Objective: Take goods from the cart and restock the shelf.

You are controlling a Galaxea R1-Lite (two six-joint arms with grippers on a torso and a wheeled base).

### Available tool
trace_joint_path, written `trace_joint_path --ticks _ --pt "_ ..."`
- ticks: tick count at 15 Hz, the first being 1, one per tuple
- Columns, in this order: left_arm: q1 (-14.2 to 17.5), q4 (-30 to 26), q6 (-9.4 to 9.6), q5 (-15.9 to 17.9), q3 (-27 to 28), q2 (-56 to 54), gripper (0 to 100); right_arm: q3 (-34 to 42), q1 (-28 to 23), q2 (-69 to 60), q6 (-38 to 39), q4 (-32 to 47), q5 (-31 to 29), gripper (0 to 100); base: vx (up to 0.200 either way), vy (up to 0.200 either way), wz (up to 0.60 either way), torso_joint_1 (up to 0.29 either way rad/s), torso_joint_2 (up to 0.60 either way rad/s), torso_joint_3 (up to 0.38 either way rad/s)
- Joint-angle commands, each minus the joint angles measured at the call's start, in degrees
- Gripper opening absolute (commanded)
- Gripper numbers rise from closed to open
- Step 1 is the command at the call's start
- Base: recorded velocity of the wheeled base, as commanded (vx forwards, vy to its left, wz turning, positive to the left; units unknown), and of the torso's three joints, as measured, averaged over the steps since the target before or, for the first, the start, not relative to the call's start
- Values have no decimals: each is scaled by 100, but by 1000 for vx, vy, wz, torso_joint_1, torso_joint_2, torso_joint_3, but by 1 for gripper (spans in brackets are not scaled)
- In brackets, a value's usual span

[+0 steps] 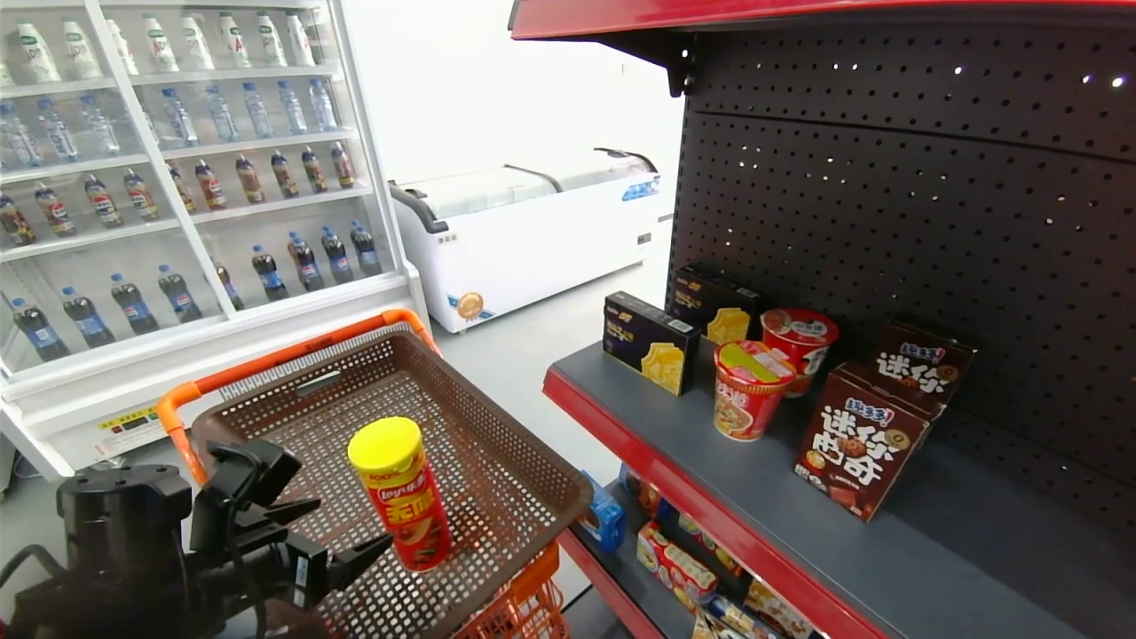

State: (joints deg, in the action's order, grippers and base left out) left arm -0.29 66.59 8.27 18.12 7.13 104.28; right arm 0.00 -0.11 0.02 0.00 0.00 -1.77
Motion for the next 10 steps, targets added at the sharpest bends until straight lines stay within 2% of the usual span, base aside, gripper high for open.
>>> trace_joint_path --ticks 1,4,5,9,10 --pt "-226 513 17 -1 131 954 100 0 2 6 -9 0 1 100 0 0 0 0 0 0" --pt "-287 1006 44 -10 298 1420 100 0 2 6 0 0 1 100 0 0 0 0 0 0" --pt "-305 1111 52 -27 544 1596 100 0 2 6 -9 0 1 100 0 0 0 0 0 0" --pt "-314 1058 386 -36 1080 1903 100 0 2 6 0 0 1 100 0 0 0 0 0 0" --pt "-331 1041 422 -36 1124 1956 100 0 2 6 -9 0 1 100 0 0 0 0 0 0"
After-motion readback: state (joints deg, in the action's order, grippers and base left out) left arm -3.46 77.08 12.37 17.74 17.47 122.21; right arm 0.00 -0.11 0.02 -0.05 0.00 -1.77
